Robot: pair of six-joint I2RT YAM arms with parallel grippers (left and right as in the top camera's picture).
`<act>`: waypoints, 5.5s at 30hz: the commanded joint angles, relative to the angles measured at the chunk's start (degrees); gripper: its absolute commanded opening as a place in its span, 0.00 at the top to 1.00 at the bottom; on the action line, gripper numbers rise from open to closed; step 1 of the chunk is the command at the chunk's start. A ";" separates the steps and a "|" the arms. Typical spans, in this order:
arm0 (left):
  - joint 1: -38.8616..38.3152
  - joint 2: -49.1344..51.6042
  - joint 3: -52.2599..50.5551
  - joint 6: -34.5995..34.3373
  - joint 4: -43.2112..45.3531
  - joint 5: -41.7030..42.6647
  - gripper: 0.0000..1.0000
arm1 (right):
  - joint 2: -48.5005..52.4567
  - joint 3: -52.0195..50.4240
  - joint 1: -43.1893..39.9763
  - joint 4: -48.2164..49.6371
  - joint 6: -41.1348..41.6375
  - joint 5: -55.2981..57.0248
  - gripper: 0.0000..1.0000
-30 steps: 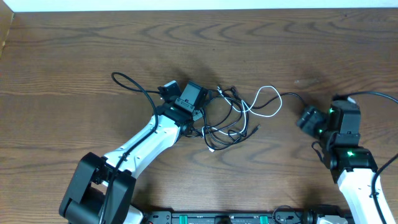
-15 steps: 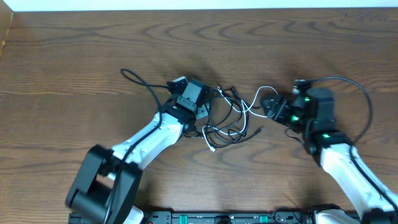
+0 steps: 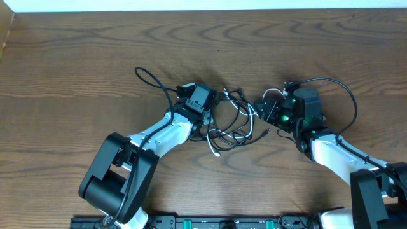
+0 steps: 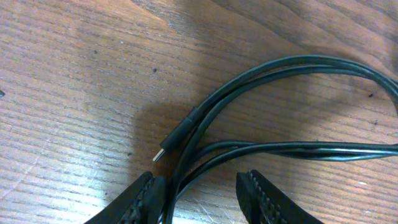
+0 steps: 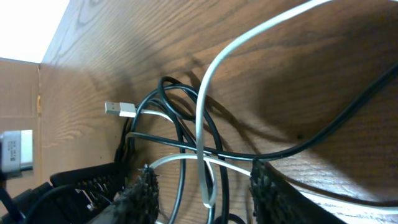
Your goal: Untangle cables
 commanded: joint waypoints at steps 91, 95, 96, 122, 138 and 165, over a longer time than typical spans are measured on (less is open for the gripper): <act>0.24 1.60 0.55 1.01 1.86 -0.52 0.71 | -40.79 -0.33 -14.71 -42.99 -25.77 -7.13 0.60; 0.24 1.60 0.55 1.01 1.86 -0.52 0.66 | -27.78 -0.33 -10.08 -35.85 -8.59 -9.11 0.59; 0.24 1.60 0.55 1.01 1.86 -0.52 0.66 | -25.75 -0.33 -9.29 -33.83 -7.13 -10.29 0.60; 0.24 1.60 0.50 1.01 1.64 -0.52 0.64 | 0.94 -0.33 7.82 -10.05 25.90 0.85 0.70; 0.24 1.60 0.50 1.03 -0.50 -0.52 0.64 | -6.12 -0.31 5.97 -3.91 12.35 2.93 0.99; 0.24 1.60 0.50 1.01 -0.48 -0.55 0.59 | -7.56 -0.31 8.59 -9.92 18.45 0.98 0.70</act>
